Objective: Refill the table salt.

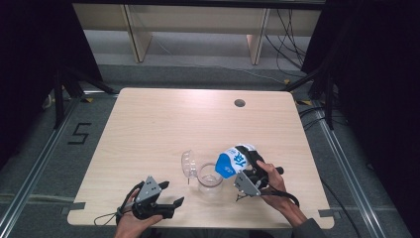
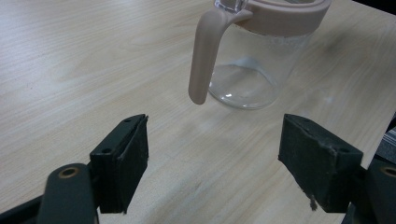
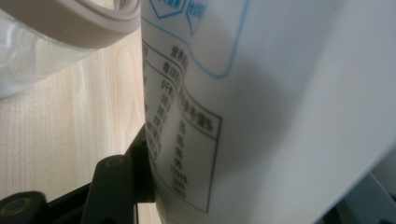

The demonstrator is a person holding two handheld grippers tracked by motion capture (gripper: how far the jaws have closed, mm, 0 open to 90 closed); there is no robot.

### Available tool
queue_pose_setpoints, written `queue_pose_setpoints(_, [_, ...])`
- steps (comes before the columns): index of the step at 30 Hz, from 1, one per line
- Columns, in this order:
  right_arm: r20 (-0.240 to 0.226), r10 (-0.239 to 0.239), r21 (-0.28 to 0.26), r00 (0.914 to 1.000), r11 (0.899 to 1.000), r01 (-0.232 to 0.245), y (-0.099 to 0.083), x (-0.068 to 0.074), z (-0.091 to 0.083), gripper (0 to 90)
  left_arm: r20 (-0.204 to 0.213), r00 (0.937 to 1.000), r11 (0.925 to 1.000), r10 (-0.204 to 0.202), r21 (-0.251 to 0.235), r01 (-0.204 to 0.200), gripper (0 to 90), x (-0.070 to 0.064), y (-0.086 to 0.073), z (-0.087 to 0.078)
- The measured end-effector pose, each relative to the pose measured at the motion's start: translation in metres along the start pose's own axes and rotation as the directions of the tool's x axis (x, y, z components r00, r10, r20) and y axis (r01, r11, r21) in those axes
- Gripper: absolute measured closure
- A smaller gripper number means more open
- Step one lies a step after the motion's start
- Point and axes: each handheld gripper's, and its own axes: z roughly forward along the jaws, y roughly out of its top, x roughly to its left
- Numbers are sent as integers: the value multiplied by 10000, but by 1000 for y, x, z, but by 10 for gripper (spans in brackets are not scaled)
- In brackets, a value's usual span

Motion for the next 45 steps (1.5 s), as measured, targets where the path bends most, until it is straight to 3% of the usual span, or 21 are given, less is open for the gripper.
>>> queue_pose_setpoints(1, [97, -149, 16, 9998, 9999, 148, 0, 0, 0, 445, -32, 10000, 10000, -2, 7, 2, 239, 0, 0, 0])
queue_pose_setpoints(2, [238, -691, 26, 9973, 9976, 691, 1, -3, 0, 445, -6, 10000, 10000, -10, -14, 10, 239, 0, 0, 0])
queue_pose_setpoints(3, [38, -213, 40, 9998, 9998, 213, 0, 1, 0, 445, -8, 10000, 10000, -14, -16, 14, 239, 0, 0, 0])
queue_pose_setpoints(6, [9, -237, 110, 9997, 9997, 237, 1, 2, 0, 447, -73, 10000, 10000, 15, 43, -14, 239, 0, 0, -1])
queue_pose_setpoints(8, [43, -831, 126, 9965, 9965, 830, 3, 0, 0, 448, -29, 10000, 10000, -17, -8, 17, 239, -1, 0, 0])
queue_pose_setpoints(9, [-31, -410, 152, 9992, 9990, 410, 2, 3, 0, 448, 2, 10000, 10000, -26, -19, 26, 239, -1, 0, 0])
queue_pose_setpoints(11, [32, -470, 149, 9989, 9988, 469, 2, 3, 0, 450, 0, 10000, 10000, -14, 4, 14, 239, 0, 0, 0])
queue_pose_setpoints(12, [86, -745, 143, 9972, 9971, 743, 3, 1, 0, 450, 6, 10000, 10000, -13, -12, 13, 239, -1, 0, 0])
queue_pose_setpoints(13, [53, -561, 157, 9984, 9983, 561, 3, 2, 0, 450, -20, 10000, 10000, 85, -6, -85, 238, 0, 0, 0])
queue_pose_setpoints(20, [271, -906, 51, 9955, 9959, 905, 4, 3, 0, 454, -4, 10000, 10000, 0, -2, 0, 238, -1, 0, 0])
queue_pose_setpoints(24, [136, -1050, 216, 9944, 9943, 1047, 6, 4, -1, 455, 29, 10000, 10000, -2, -49, 3, 239, -1, 0, 0])
queue_pose_setpoints(25, [359, -1490, 27, 9882, 9888, 1490, 6, 2, 0, 457, 7, 10000, 10000, 10, -3, -10, 239, -1, 0, 0])
queue_pose_setpoints(27, [337, -1232, 113, 9918, 9924, 1229, 7, 4, 0, 457, 6, 10000, 10000, -16, -16, 16, 239, -1, 0, 0])
queue_pose_setpoints(29, [236, -1494, 196, 9885, 9886, 1490, 8, 3, -1, 458, 7, 10000, 9999, 52, -93, -52, 239, -1, 0, 0])
queue_pose_setpoints(30, [291, -2324, -1, 9722, 9726, 2325, 9, -2, 0, 458, 1, 10000, 10000, 63, -22, -63, 239, 0, 0, 0])
queue_pose_setpoints(31, [270, -1489, 264, 9885, 9886, 1482, 8, 3, -2, 458, -3, 10000, 10000, -9, -15, 9, 239, -1, 0, 0])
queue_pose_setpoints(36, [544, -1970, 176, 9789, 9804, 1963, 8, 2, -1, 460, 5, 9999, 9999, 103, -21, -103, 239, 0, 0, 0])
queue_pose_setpoints(39, [586, -1916, 257, 9797, 9814, 1904, 8, 3, -1, 460, 9, 10000, 9999, 42, -95, -42, 239, -1, 0, 0])
queue_pose_setpoints(40, [639, -2586, 312, 9639, 9659, 2571, 10, 0, -2, 460, 0, 10000, 10000, 46, -56, -46, 239, -1, 0, 0])
queue_pose_setpoints(41, [689, -2054, 329, 9762, 9785, 2036, 8, 3, -1, 462, -13, 9999, 9999, 107, 3, -107, 239, 0, 0, 0])
queue_pose_setpoints(45, [762, -2197, 377, 9726, 9754, 2173, 8, 2, -2, 462, -16, 10000, 10000, -75, -63, 75, 240, -1, 0, 1])
